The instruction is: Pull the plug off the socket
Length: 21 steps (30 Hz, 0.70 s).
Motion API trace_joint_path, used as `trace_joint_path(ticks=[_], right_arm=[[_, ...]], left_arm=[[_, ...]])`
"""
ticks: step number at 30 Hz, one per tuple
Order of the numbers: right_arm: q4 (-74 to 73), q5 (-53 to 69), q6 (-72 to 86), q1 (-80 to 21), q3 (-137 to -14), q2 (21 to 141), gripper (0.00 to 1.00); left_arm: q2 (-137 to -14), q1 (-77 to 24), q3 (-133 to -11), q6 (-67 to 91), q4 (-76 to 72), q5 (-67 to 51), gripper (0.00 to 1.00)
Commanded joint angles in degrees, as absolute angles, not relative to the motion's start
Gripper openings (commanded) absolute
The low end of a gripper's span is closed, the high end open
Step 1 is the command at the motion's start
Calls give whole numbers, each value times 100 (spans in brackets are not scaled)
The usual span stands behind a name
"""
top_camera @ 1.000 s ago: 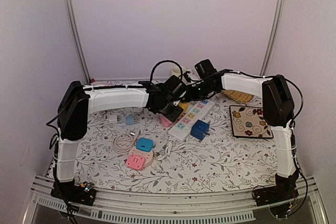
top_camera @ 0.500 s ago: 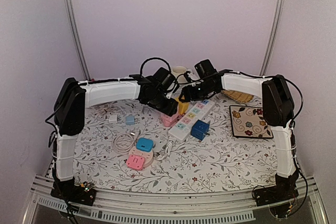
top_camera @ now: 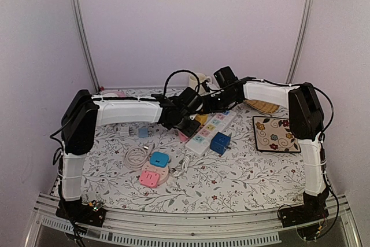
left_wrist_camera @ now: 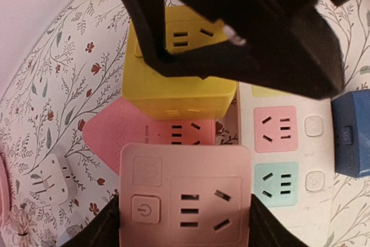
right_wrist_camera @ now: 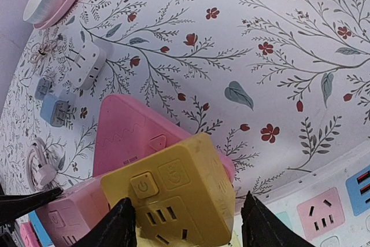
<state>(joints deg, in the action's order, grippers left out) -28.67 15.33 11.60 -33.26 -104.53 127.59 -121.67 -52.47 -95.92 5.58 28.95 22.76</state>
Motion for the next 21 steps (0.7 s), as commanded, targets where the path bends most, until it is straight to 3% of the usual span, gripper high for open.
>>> trace_joint_path(ticks=[1,12,17,21], right_arm=[[-3647,1232,1116,-3445,-10134,13109,64],[-3666,1194,1103,-3454,-10156,13131,64],[-3679,1178,1106,-3459,-10169,13145,65],[-3686,1182,1107,-3456,-10184,13173,65]], left_arm=[[-11595,-5278,-9642,309,2254,2545,3],[-11324,-4442,-9642,1308,2235,378,3],[-11325,-4571,-9646,1053,2216,638,3],[-11337,-4908,-9653,507,2225,1533,3]])
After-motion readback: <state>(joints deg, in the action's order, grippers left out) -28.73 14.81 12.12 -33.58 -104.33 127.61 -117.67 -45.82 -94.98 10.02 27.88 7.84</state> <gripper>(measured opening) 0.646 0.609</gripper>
